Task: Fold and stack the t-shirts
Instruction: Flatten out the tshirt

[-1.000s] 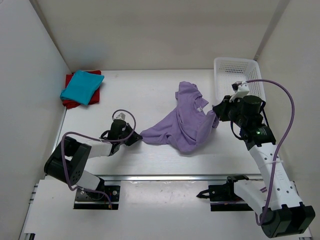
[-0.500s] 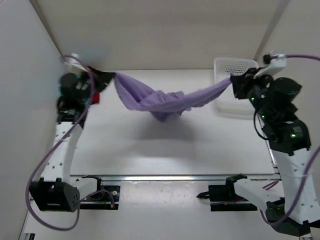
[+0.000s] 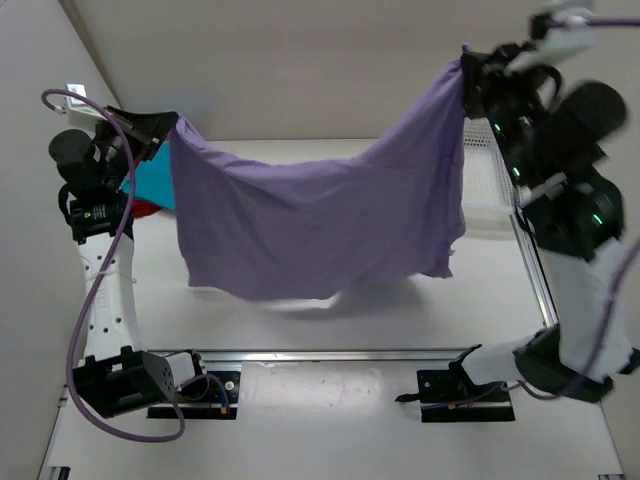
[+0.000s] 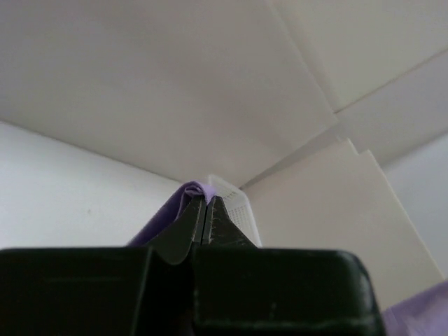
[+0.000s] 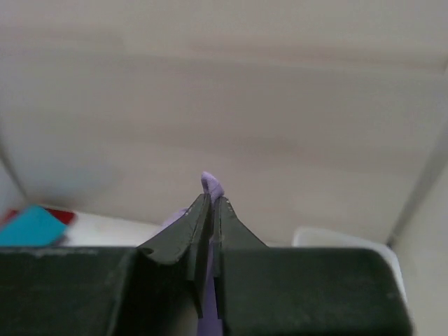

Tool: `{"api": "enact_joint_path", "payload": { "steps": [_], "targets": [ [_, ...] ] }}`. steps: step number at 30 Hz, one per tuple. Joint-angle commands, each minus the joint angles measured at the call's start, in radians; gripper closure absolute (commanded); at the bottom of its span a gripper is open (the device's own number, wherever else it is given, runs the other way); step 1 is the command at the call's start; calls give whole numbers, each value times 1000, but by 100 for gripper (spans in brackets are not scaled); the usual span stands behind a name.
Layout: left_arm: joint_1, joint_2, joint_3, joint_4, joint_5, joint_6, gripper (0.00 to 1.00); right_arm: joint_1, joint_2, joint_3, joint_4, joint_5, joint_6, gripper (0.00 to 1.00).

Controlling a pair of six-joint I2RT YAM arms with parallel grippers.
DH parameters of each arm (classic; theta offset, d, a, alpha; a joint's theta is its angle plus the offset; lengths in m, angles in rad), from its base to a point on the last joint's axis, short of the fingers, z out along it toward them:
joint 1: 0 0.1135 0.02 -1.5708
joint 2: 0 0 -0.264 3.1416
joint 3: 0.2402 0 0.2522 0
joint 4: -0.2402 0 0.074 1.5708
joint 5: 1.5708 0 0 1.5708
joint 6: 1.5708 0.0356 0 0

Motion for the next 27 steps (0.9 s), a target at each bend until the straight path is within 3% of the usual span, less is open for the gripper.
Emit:
{"api": "enact_joint_path", "payload": {
  "steps": [1, 3, 4, 5, 7, 10, 15, 18, 23, 25, 27],
  "targets": [
    [-42, -2, -84, -26, -106, 39, 100, -245, 154, -75, -53, -314, 91, 100],
    [-65, 27, -119, -28, -147, 69, 100, -337, 197, -152, 10, -394, 103, 100],
    [-72, 59, -148, 3, -138, 58, 100, -401, 256, -145, 17, -507, 152, 100],
    [-89, 78, -164, 41, -153, 44, 100, -403, 330, -124, 8, -514, 169, 100],
    [-114, 172, -146, 52, -167, 41, 100, -439, 446, 1, -5, -552, 161, 100],
    [-157, 343, 38, 23, -176, 34, 100, -480, 635, 268, -7, -549, 199, 100],
    [-172, 572, 507, -29, -104, -60, 100, -590, 631, 358, 283, -718, 365, 100],
    [-140, 618, 695, -39, -85, -114, 100, -636, 532, 294, 447, -765, 433, 100],
    [-68, 575, 689, 79, -35, -220, 100, -730, 429, 275, 455, -885, 488, 100],
    [-45, 540, 619, 83, -35, -207, 100, -718, 363, 228, 364, -876, 451, 100],
    [-28, 466, 491, 121, -26, -209, 100, -693, 291, 60, 310, -859, 381, 100]
  ]
}}
